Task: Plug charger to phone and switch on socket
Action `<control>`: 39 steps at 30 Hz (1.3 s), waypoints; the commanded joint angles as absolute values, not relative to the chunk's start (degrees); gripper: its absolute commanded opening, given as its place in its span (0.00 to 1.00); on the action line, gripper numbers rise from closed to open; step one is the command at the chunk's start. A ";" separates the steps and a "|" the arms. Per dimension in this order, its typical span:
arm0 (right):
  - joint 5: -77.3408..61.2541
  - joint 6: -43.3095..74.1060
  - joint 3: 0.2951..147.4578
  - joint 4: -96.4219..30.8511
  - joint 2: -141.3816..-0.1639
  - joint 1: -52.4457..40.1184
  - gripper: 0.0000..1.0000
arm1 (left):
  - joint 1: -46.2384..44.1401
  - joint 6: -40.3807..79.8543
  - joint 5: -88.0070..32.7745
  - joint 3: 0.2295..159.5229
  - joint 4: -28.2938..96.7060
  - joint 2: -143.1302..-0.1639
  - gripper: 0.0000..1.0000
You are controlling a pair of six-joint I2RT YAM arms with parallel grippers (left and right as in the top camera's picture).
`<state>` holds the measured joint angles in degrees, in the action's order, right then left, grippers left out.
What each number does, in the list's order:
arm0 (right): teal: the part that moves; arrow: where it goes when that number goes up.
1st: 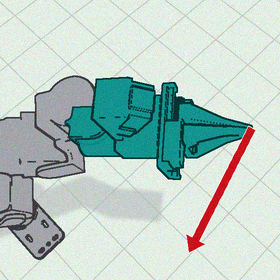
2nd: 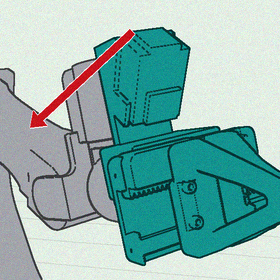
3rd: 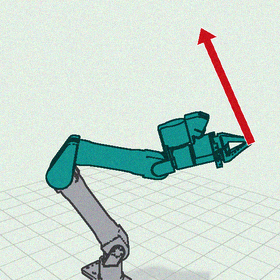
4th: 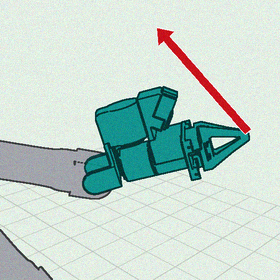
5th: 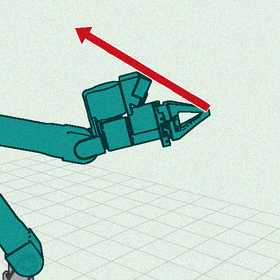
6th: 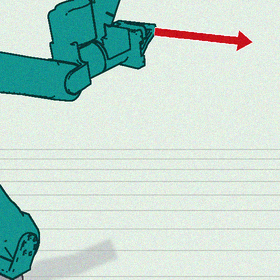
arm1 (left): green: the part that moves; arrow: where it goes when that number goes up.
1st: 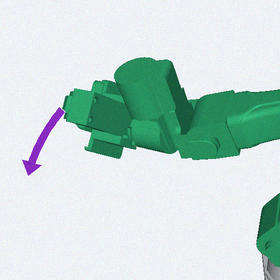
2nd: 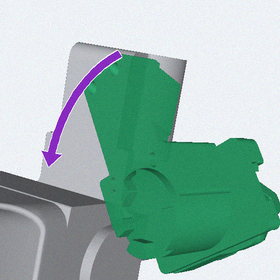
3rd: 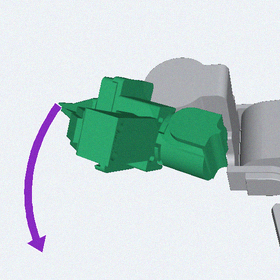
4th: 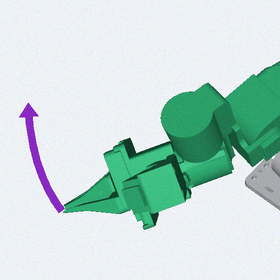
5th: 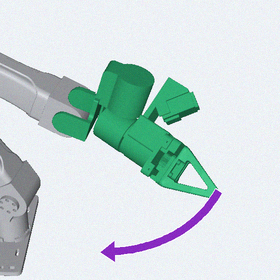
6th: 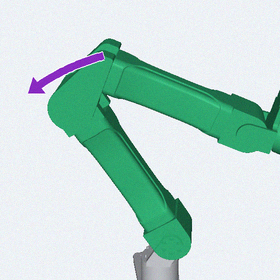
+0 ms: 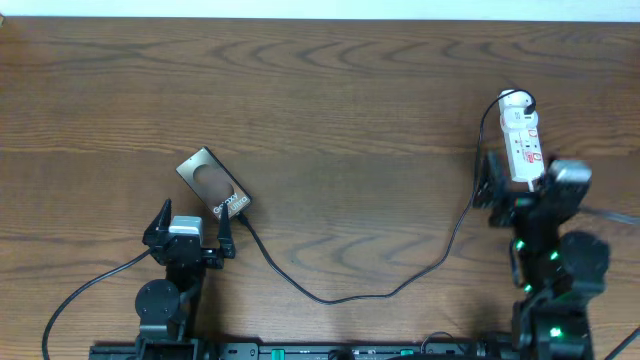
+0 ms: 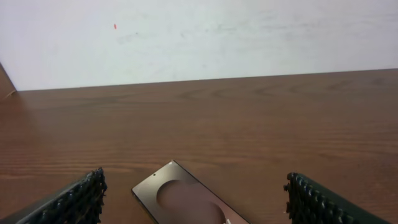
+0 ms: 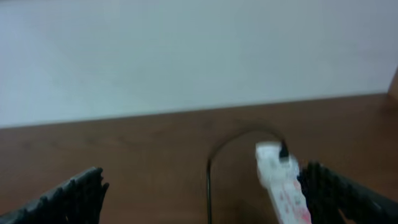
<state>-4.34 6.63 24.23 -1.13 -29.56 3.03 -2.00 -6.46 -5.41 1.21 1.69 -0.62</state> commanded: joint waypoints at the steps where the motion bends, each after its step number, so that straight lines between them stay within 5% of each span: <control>1: -3.51 5.45 17.50 -0.38 -24.08 2.52 0.99 | -2.22 -7.29 -5.30 0.25 3.62 -0.23 0.91; 13: -3.33 -0.16 0.30 -3.79 0.21 2.57 0.99 | -2.22 -7.29 -5.30 0.25 3.62 -0.23 0.91; 21: -2.59 -11.68 0.32 -4.36 -0.27 1.80 0.99 | -2.22 -7.29 -5.30 0.25 3.62 -0.23 0.91; 39: -0.75 -4.99 0.34 -4.58 -0.27 1.78 0.99 | -2.22 -7.29 -5.30 0.25 3.62 -0.23 0.91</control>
